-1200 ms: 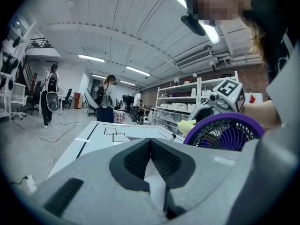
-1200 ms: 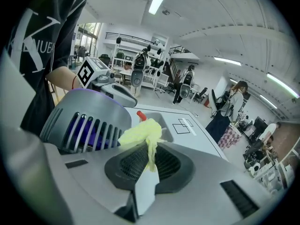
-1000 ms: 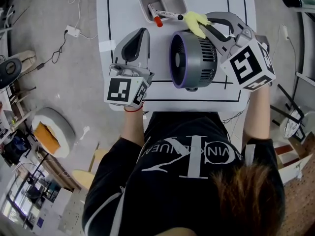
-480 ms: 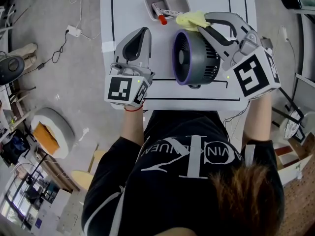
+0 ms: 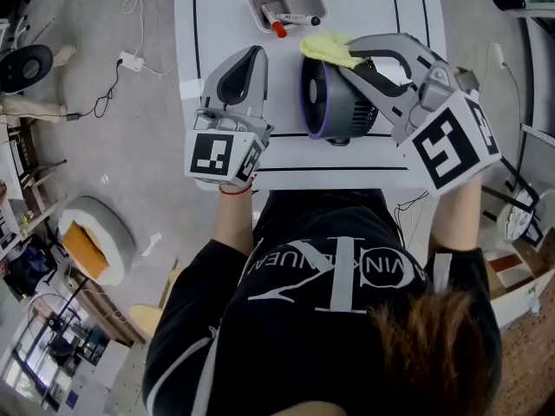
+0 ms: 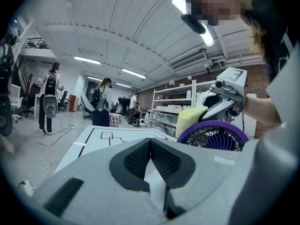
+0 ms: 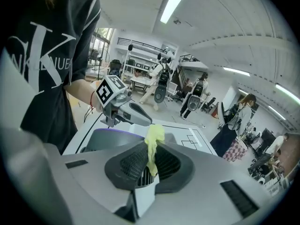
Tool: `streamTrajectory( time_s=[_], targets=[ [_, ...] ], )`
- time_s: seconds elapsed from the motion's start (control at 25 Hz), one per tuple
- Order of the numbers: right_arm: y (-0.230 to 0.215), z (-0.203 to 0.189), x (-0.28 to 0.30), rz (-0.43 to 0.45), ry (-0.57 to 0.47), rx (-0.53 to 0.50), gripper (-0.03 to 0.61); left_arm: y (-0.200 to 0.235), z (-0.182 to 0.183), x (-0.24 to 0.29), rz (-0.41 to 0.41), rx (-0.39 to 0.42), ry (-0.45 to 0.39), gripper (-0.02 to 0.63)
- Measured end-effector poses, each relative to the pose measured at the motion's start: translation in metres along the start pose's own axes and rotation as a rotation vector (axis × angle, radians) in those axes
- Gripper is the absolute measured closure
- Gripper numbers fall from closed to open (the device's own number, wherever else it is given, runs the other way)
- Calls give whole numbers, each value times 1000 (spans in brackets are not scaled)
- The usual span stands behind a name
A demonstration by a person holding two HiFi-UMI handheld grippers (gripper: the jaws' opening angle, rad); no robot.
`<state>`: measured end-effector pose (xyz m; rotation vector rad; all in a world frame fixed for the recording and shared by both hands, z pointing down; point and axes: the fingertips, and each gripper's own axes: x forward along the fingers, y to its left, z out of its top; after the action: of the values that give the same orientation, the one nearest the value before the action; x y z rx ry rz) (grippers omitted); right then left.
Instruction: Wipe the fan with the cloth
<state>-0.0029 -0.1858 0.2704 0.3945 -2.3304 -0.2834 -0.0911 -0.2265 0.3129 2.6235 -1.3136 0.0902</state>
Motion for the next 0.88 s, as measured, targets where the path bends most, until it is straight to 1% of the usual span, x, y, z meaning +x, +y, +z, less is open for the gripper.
streamTrajectory(
  time_s=[0.24, 0.52, 0.88],
  targets=[
    [15, 10, -10, 24, -49, 25, 548, -10, 1, -7, -3, 17, -1, 604],
    [36, 15, -18, 34, -53, 27, 548, -20, 1, -16, -19, 38, -4, 606],
    [63, 20, -24, 14, -40, 53, 548, -31, 6, -30, -36, 33, -22, 604]
  ],
)
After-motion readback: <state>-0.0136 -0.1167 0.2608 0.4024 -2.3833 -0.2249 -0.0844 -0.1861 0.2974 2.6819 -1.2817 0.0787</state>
